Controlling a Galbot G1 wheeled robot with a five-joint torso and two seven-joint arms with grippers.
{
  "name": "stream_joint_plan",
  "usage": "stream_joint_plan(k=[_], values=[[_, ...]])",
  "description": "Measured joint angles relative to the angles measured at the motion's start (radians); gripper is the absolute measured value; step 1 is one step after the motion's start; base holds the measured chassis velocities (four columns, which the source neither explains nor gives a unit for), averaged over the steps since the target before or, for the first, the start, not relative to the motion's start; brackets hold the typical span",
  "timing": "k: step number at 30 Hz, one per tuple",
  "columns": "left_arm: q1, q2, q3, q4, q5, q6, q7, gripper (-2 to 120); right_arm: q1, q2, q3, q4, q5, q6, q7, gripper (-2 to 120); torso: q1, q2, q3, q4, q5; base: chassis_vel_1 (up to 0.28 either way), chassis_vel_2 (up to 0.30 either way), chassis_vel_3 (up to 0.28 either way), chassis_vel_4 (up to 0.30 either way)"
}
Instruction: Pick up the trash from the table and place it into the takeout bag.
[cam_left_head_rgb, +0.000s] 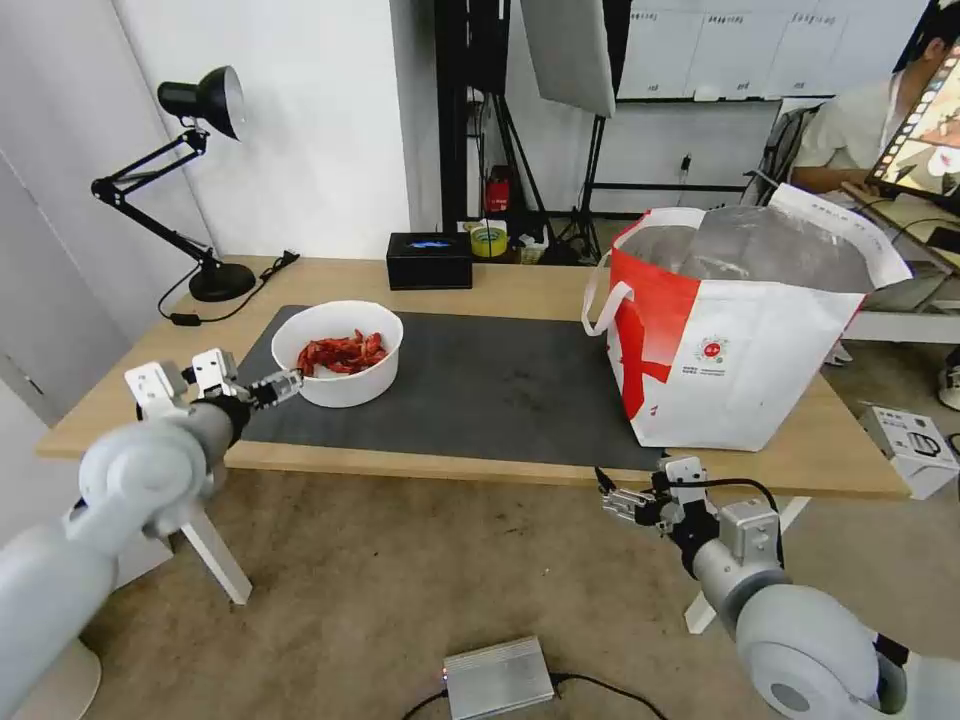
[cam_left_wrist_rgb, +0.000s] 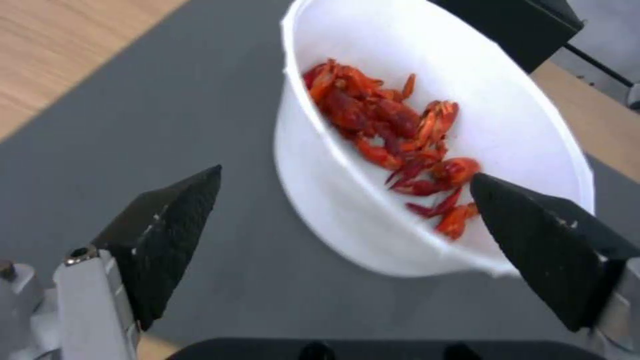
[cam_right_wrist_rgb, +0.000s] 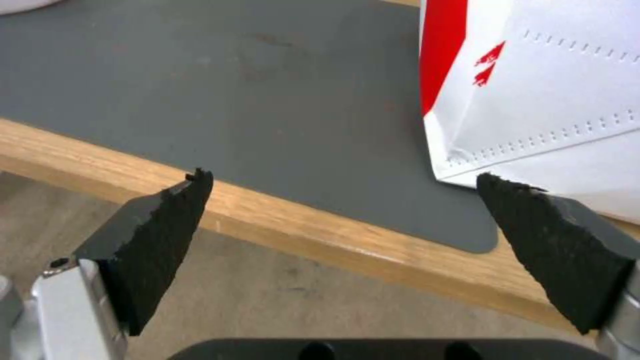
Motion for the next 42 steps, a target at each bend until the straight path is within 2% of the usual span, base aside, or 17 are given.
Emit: stream_joint_plan(k=[3,13,23,29,32,33,36,38,40,42], values=[[-0.094,-0.005,0.057,0.057,-0.05,0.003,-0.013,100,0.0,0.0,0.0,0.0,0.0,0.0,0.0,100,0.0,0.0,0.0,-0.0002,0.0002,0.0,0.0,0.0,0.0],[-0.19,-0.033,0.143,0.172,-0.059,0.027,-0.026,100,0.0,0.0,0.0,0.0,0.0,0.0,0.0,100,0.0,0.0,0.0,0.0001,0.0002,0.0,0.0,0.0,0.0],[-0.248,-0.066,0.2,0.235,-0.051,0.036,-0.038,100,0.0,0.0,0.0,0.0,0.0,0.0,0.0,100,0.0,0.0,0.0,-0.0001,0.0002,0.0,0.0,0.0,0.0],[-0.253,-0.074,0.207,0.244,-0.05,0.036,-0.042,99,0.0,0.0,0.0,0.0,0.0,0.0,0.0,100,0.0,0.0,0.0,-0.0001,0.0002,0.0,0.0,0.0,0.0],[-0.255,-0.074,0.21,0.245,-0.049,0.035,-0.049,87,0.0,0.0,0.0,0.0,0.0,0.0,0.0,100,0.0,0.0,0.0,0.0,0.0002,0.0,0.0,0.0,0.0],[-0.255,-0.074,0.21,0.245,-0.049,0.035,-0.049,87,0.0,0.0,0.0,0.0,0.0,0.0,0.0,100,0.0,0.0,0.0,0.0,0.0002,0.0,0.0,0.0,0.0],[-0.264,-0.073,0.217,0.245,-0.048,0.034,-0.051,72,0.0,0.0,0.0,0.0,0.0,0.0,0.0,100,0.0,0.0,0.0,0.0,0.0002,0.0,0.0,0.0,0.0],[-0.267,-0.073,0.219,0.245,-0.048,0.034,-0.051,69,0.0,0.0,0.0,0.0,0.0,0.0,0.0,100,0.0,0.0,0.0,0.0,0.0002,0.0,0.0,0.0,0.0],[-0.273,-0.072,0.224,0.245,-0.049,0.034,-0.052,57,0.0,0.0,0.0,0.0,0.0,0.0,0.0,100,0.0,0.0,0.0,-0.0001,0.0002,0.0,0.0,0.0,0.0],[-0.274,-0.072,0.226,0.245,-0.049,0.034,-0.052,55,0.0,0.0,0.0,0.0,0.0,0.0,0.0,100,0.0,0.0,0.0,-0.0001,0.0002,0.0,0.0,0.0,0.0]])
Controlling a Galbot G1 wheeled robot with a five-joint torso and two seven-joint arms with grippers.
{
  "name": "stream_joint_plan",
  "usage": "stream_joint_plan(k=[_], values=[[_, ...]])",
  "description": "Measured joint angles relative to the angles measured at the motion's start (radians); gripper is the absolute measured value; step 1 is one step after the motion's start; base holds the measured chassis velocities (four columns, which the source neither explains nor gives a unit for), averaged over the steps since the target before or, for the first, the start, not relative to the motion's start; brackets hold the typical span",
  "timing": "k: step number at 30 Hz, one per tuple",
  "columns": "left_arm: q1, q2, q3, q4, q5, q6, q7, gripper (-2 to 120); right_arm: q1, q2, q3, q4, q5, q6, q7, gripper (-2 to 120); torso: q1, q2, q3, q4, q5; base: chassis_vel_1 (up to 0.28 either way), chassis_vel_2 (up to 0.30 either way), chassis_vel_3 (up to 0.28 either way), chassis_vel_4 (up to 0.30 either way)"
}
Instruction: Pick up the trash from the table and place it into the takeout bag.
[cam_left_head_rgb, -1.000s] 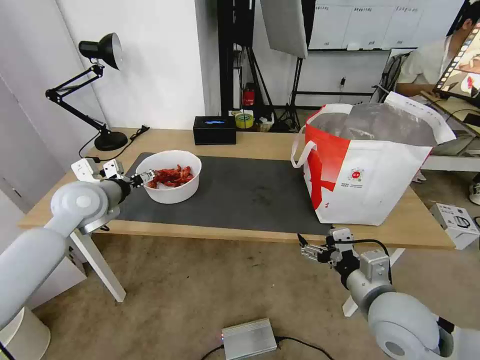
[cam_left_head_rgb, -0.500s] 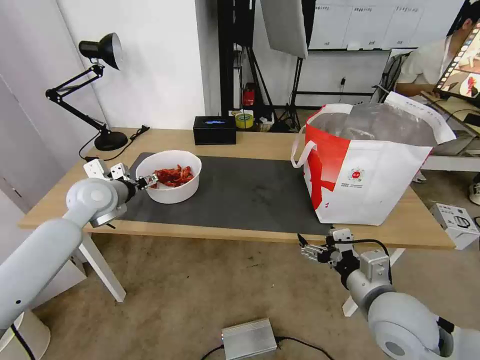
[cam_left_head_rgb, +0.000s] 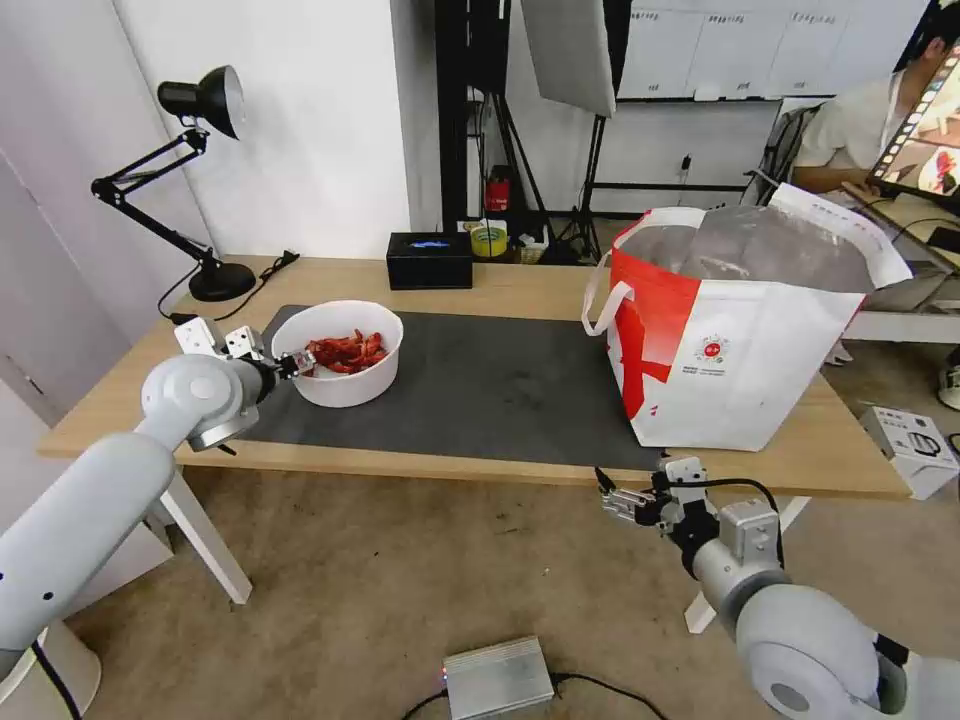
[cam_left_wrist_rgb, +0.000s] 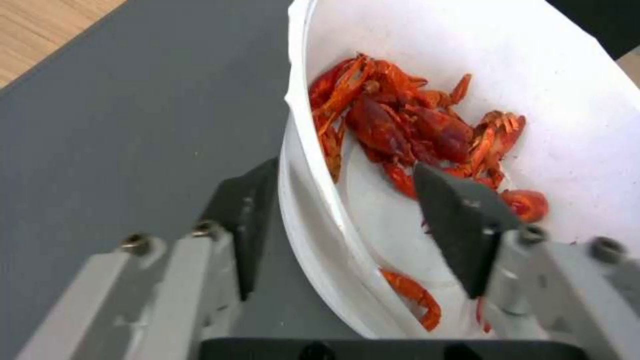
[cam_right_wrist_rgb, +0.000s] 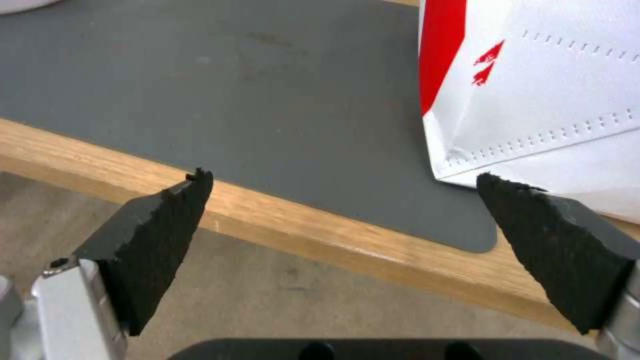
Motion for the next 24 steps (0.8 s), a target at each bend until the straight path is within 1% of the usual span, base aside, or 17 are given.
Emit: stream_joint_plan(k=[1,3,4,5,9,10,14,20,24], values=[[-0.001,0.0,0.001,0.0,0.0,0.0,0.0,52,0.0,0.0,0.0,0.0,0.0,0.0,0.0,100,0.0,0.0,0.0,0.0,0.0,0.0,0.0,0.0,0.0],[-0.002,0.003,0.003,0.0,0.0,0.0,0.0,38,0.0,0.0,0.0,0.0,0.0,0.0,0.0,100,0.0,0.0,0.0,0.0,0.0,0.0,0.0,0.0,0.0],[-0.002,0.003,0.004,0.0,0.0,0.0,-0.001,35,0.0,0.0,0.0,0.0,0.0,0.0,0.0,100,0.0,0.0,0.0,0.0,0.0,0.0,0.0,0.0,0.0],[-0.002,0.003,0.004,0.0,0.0,0.0,-0.001,35,0.0,0.0,0.0,0.0,0.0,0.0,0.0,100,0.0,0.0,0.0,0.0,0.0,0.0,0.0,0.0,0.0],[-0.002,0.004,0.005,0.0,0.0,0.0,-0.002,17,0.0,0.0,0.0,0.0,0.0,0.0,0.0,100,0.0,0.0,0.0,0.0,0.0,0.0,0.0,0.0,0.0],[-0.002,0.004,0.005,0.0,0.0,0.0,-0.002,17,0.0,0.0,0.0,0.0,0.0,0.0,0.0,100,0.0,0.0,0.0,0.0,0.0,0.0,0.0,0.0,0.0],[-0.009,0.011,0.009,0.0,0.0,-0.001,-0.003,0,0.0,0.0,0.0,0.0,0.0,0.0,0.0,100,0.0,0.0,0.0,0.0,0.0,0.0,0.0,0.0,0.0],[-0.014,0.015,0.012,0.0,0.0,-0.001,-0.003,0,0.0,0.0,0.0,0.0,0.0,0.0,0.0,100,0.0,0.0,0.0,0.0,0.0,0.0,0.0,0.0,0.0],[-0.032,0.01,0.026,-0.015,0.003,-0.002,-0.003,0,0.0,0.0,0.0,0.0,0.0,0.0,0.0,100,0.0,0.0,0.0,0.0,0.0,0.0,0.0,0.0,0.0]])
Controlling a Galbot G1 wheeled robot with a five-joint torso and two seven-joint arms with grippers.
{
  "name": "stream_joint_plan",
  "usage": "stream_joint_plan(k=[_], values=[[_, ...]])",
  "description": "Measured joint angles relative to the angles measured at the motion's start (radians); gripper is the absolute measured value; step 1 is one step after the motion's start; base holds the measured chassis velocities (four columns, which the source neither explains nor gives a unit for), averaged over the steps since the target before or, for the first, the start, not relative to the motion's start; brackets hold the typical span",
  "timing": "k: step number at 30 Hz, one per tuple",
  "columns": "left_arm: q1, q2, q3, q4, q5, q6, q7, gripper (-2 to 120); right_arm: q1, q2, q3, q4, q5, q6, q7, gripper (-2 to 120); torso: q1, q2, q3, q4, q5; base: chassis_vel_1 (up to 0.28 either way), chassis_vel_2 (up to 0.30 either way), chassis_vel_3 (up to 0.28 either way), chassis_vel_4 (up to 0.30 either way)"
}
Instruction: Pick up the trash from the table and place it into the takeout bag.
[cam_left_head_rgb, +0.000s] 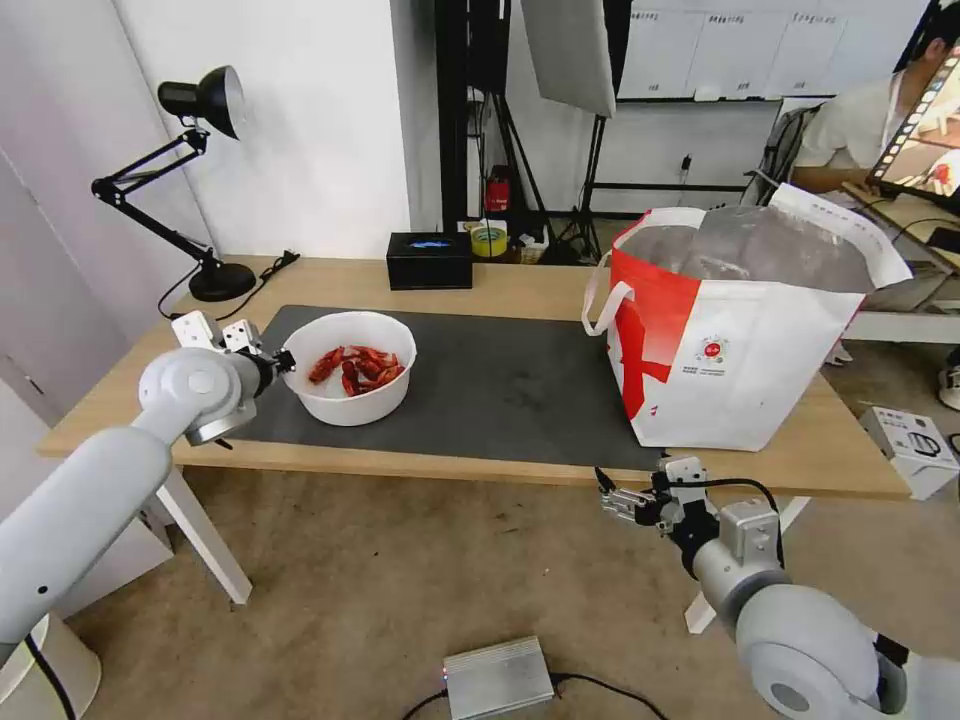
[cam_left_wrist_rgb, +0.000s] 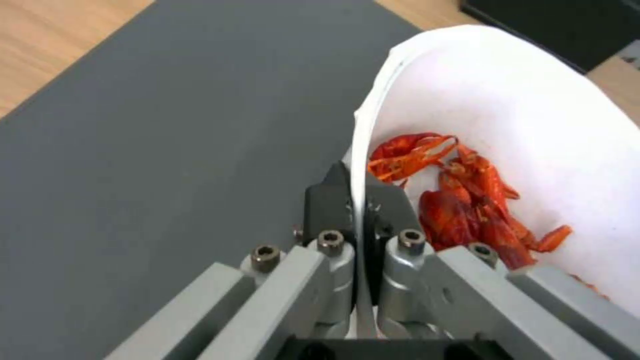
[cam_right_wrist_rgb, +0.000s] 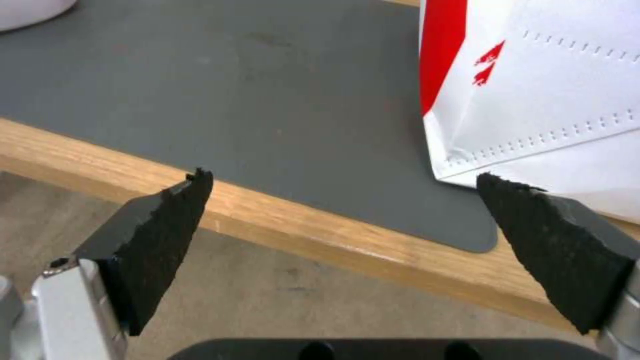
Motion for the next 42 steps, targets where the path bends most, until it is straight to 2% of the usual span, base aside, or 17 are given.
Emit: stream_joint_plan(k=[16,25,33,36,42], values=[[-0.083,0.005,0.025,-0.028,-0.006,-0.025,-0.007,0,0.0,0.0,0.0,0.0,0.0,0.0,0.0,100,0.0,0.0,0.0,0.0,0.0,0.0,0.0,0.0,0.0],[-0.182,0.011,0.068,-0.058,-0.06,-0.031,-0.014,0,0.0,0.0,0.0,0.0,0.0,0.0,0.0,100,0.0,0.0,0.0,0.0,0.0001,0.0,0.0,0.0,0.0],[-0.306,-0.029,0.161,-0.062,-0.123,-0.034,-0.044,0,0.0,0.0,0.0,0.0,0.0,0.0,0.0,100,0.0,0.0,0.0,-0.0001,0.0001,0.0,0.0,0.0,0.0],[-0.367,-0.061,0.208,-0.05,-0.149,-0.036,-0.061,0,0.0,0.0,0.0,0.0,0.0,0.0,0.0,100,0.0,0.0,0.0,0.0,0.0001,0.0,0.0,0.0,0.0],[-0.447,-0.119,0.253,-0.015,-0.178,-0.04,-0.08,0,0.0,0.0,0.0,0.0,0.0,0.0,0.0,100,0.0,0.0,0.0,-0.0001,0.0001,0.0,0.0,0.0,0.0]])
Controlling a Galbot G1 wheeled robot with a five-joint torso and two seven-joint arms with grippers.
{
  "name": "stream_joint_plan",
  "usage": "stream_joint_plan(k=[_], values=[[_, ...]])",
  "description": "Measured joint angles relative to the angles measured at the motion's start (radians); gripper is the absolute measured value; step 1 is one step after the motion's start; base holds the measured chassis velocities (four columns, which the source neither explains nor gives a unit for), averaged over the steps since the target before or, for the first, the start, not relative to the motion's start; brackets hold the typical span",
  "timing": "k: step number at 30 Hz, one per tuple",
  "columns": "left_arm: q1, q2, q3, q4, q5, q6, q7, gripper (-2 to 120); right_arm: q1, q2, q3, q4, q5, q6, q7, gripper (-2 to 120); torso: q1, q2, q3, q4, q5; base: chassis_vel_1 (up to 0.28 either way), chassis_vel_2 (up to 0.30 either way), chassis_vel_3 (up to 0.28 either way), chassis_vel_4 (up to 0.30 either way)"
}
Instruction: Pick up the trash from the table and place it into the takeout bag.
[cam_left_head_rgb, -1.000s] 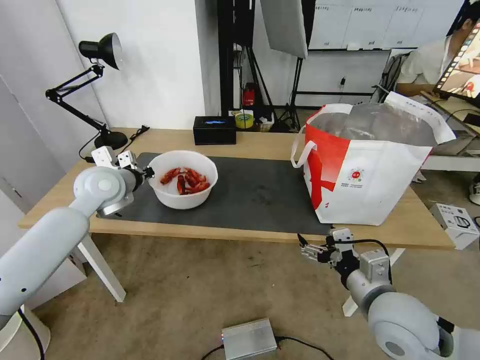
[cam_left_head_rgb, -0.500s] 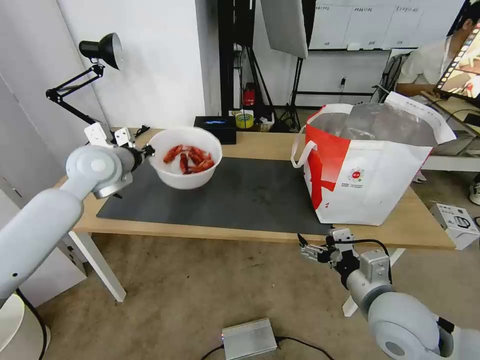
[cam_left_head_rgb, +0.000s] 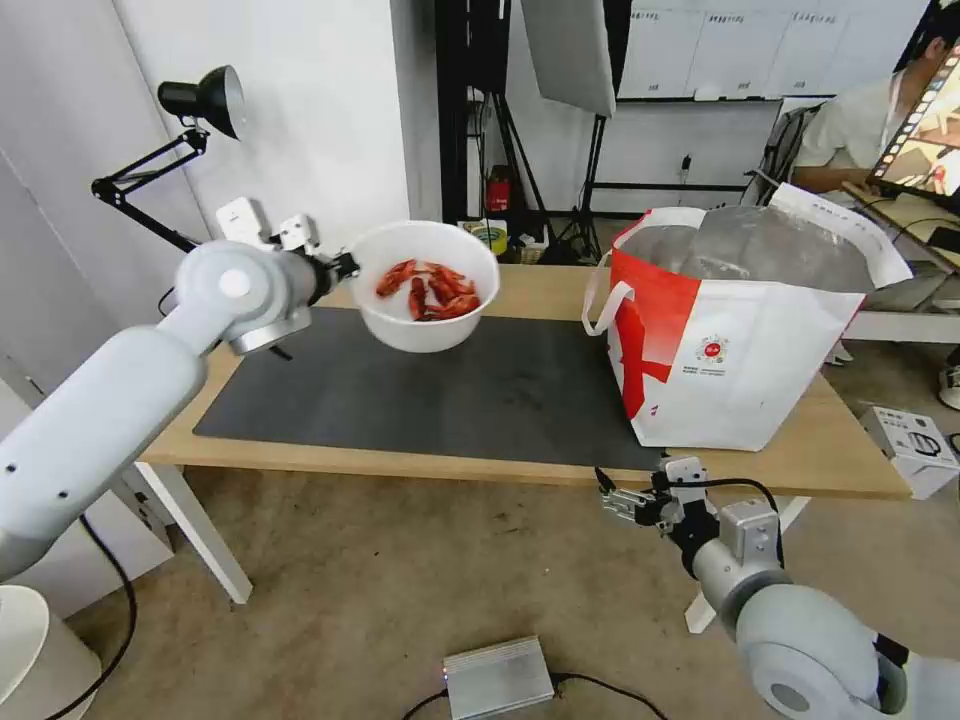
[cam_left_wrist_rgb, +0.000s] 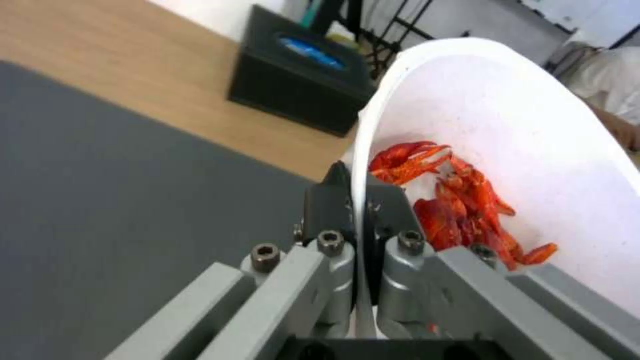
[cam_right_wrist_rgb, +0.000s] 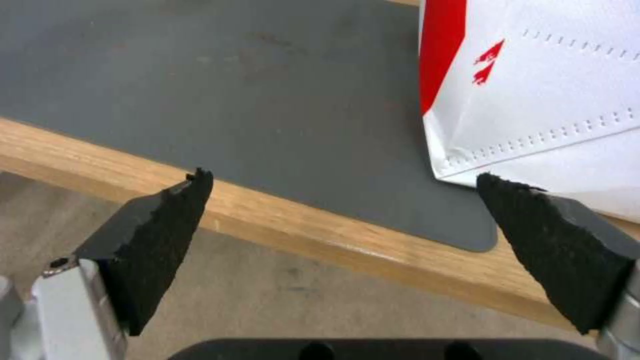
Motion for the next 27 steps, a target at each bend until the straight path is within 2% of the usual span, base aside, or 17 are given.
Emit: stream_joint_plan(k=[5,11,15,27], values=[[-0.089,-0.059,0.04,0.04,-0.027,-0.002,-0.012,0,0.0,0.0,0.0,0.0,0.0,0.0,0.0,100,0.0,0.0,0.0,-0.0001,0.0001,0.0,0.0,0.0,0.0],[-0.13,-0.097,0.081,0.066,-0.029,-0.002,-0.014,0,0.0,0.0,0.0,0.0,0.0,0.0,0.0,100,0.0,0.0,0.0,0.0001,0.0,0.0,0.0,0.0,0.0],[-0.166,-0.153,0.108,0.097,-0.029,-0.005,-0.016,0,0.0,0.0,0.0,0.0,0.0,0.0,0.0,100,0.0,0.0,0.0,0.0,0.0,0.0,0.0,0.0,0.0],[-0.231,-0.219,0.149,0.145,-0.036,-0.019,-0.016,0,0.0,0.0,0.0,0.0,0.0,0.0,0.0,100,0.0,0.0,0.0,0.0,0.0,0.0,0.0,0.0,0.0]])
